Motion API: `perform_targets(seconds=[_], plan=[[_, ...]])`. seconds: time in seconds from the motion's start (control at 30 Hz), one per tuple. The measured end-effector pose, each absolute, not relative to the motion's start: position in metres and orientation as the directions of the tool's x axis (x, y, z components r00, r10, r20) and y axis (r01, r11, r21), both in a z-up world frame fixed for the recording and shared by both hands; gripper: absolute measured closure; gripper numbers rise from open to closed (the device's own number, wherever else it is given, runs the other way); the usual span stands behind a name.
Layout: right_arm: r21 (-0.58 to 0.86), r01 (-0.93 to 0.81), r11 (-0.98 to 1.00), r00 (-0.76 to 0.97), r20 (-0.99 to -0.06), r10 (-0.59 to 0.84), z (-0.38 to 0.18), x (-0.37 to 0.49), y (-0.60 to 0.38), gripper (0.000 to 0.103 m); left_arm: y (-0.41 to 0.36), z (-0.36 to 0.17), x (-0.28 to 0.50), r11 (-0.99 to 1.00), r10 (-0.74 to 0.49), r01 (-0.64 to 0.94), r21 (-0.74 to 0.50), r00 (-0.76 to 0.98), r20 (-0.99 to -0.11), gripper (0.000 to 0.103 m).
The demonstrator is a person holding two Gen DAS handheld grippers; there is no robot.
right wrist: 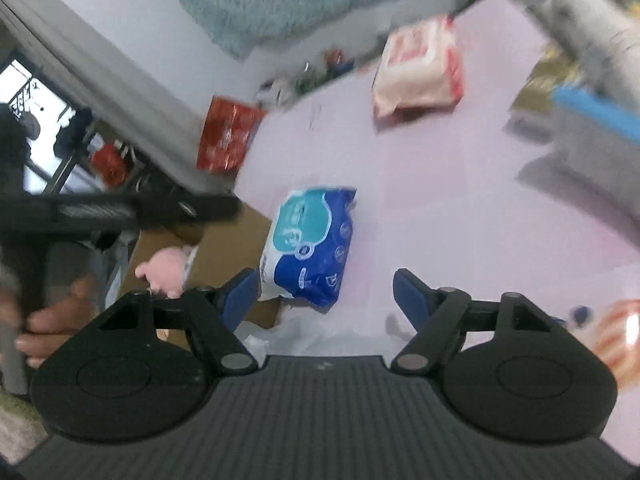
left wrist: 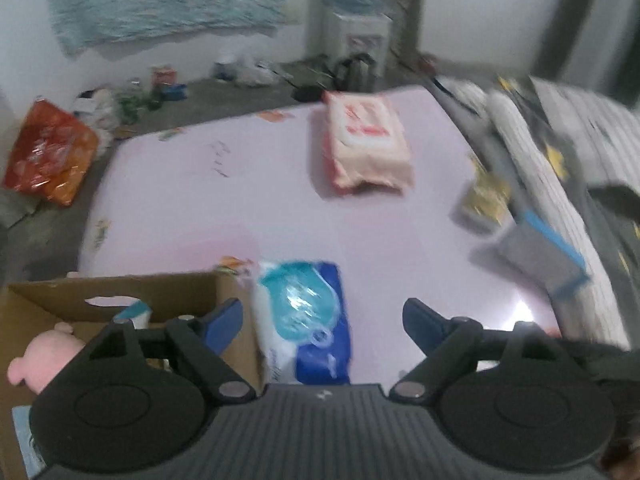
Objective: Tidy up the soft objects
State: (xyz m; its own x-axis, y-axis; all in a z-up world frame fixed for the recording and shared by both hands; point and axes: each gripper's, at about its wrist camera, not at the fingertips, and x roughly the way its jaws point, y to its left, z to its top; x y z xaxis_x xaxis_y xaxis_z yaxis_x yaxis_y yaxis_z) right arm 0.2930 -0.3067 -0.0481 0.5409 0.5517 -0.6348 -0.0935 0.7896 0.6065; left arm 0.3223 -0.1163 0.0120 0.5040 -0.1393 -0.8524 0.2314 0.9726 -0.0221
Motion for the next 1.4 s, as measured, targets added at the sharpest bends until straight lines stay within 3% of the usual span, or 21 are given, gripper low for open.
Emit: perform_targets(seconds=[0.37,0.43,0.5,0.57,0.73,0.87,0.97,1.13,1.4], plan=[[0.543,-0.201,0.815,0.319,-0.750,0.579,-0.094,0.393,-0.206,0.019,-0.070,0.028,0.326,0.992,-0.114,0.110,-0.065,0.544,-0.831,0.014],[0.464,-0.231,0.855,0.313,-0.797,0.516,-0.101,0.393,-0.189,0.024,-0.066,0.027,0.326,0.992,-0.119,0.105,-0.074,0.539,-0.834,0.014],[0.428,-0.234,0.873,0.330,-0.809,0.486,-0.104,0.390,-0.185,0.040,-0.065,0.025,0.325,0.991,-0.126,0.110,-0.080,0.535,-0.835,0.014],[0.420,-0.219,0.881,0.340,-0.813,0.473,-0.102,0.389,-0.189,0.048,-0.068,0.023,0.325,0.989,-0.136,0.125,-0.081,0.528,-0.838,0.014],[0.393,-0.143,0.908,0.363,-0.833,0.418,-0.099,0.380,-0.218,0.049,-0.084,0.015,0.322,0.978,-0.186,0.177,-0.112,0.487,-0.853,0.014],[0.425,-0.096,0.900,0.421,-0.802,0.424,-0.095,0.362,-0.251,0.046,-0.109,0.004,0.323,0.962,-0.221,0.245,-0.122,0.431,-0.875,0.011],[0.453,-0.106,0.885,0.479,-0.757,0.445,-0.081,0.333,-0.278,0.029,-0.129,-0.006,0.328,0.950,-0.235,0.284,-0.128,0.383,-0.893,0.009],[0.360,-0.147,0.921,0.588,-0.717,0.374,-0.052,0.282,-0.328,0.022,-0.164,-0.027,0.337,0.909,-0.242,0.401,-0.112,0.291,-0.926,0.005],[0.139,-0.179,0.974,0.730,-0.646,0.226,-0.010,0.251,-0.403,0.009,-0.206,-0.073,0.347,0.860,-0.100,0.509,0.019,0.205,-0.974,0.004]])
